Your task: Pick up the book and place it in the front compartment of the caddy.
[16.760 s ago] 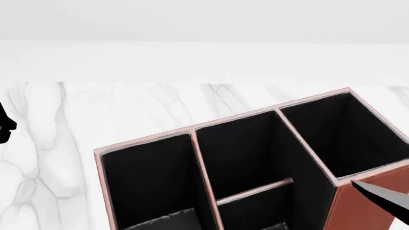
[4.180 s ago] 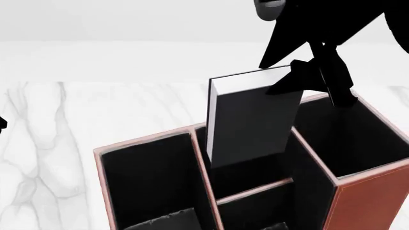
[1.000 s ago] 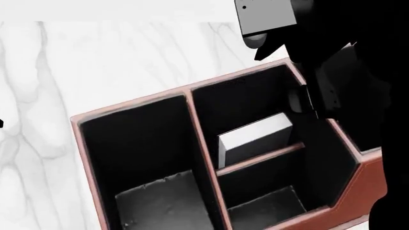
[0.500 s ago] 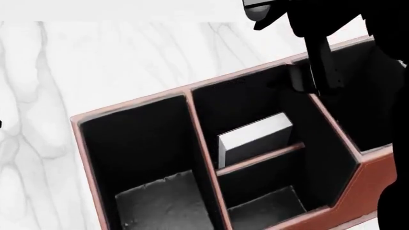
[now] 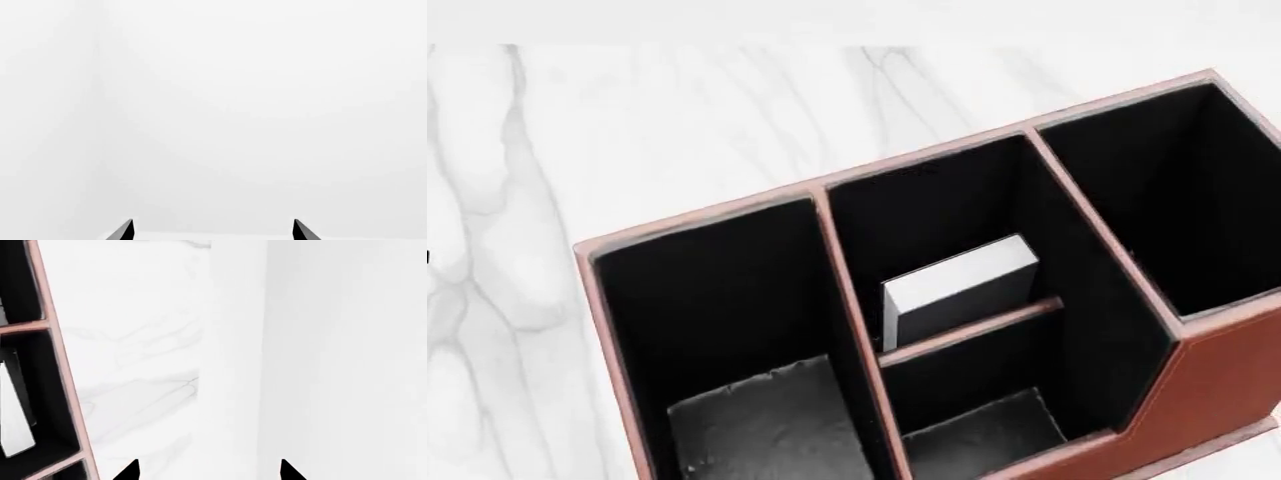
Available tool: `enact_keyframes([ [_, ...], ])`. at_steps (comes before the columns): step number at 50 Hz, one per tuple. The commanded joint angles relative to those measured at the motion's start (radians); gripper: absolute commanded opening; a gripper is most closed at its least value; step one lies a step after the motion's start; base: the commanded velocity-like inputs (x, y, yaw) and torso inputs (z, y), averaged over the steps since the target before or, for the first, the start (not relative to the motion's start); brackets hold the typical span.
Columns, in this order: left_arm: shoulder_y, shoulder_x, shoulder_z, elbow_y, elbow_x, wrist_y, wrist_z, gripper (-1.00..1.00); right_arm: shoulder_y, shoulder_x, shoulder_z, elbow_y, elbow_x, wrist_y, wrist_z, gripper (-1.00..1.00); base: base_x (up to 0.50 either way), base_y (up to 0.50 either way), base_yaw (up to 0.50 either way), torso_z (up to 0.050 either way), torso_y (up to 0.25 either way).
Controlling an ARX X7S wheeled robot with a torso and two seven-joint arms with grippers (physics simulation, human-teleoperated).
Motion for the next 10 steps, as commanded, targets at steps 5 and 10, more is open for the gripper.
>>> enact_keyframes([
  [5, 0.008, 0.017, -0.020, 0.005, 0.010, 0.007, 0.019, 1.00, 0.068, 0.203, 0.071, -0.526, -0.033, 0.280, 0.116, 1.00, 0.00, 0.00, 0.00, 0.000, 0.000],
  [10, 0.006, 0.016, -0.019, 0.008, 0.006, 0.006, 0.018, 1.00, 0.063, 0.283, 0.084, -0.739, -0.046, 0.404, 0.130, 1.00, 0.00, 0.00, 0.00, 0.000, 0.000],
])
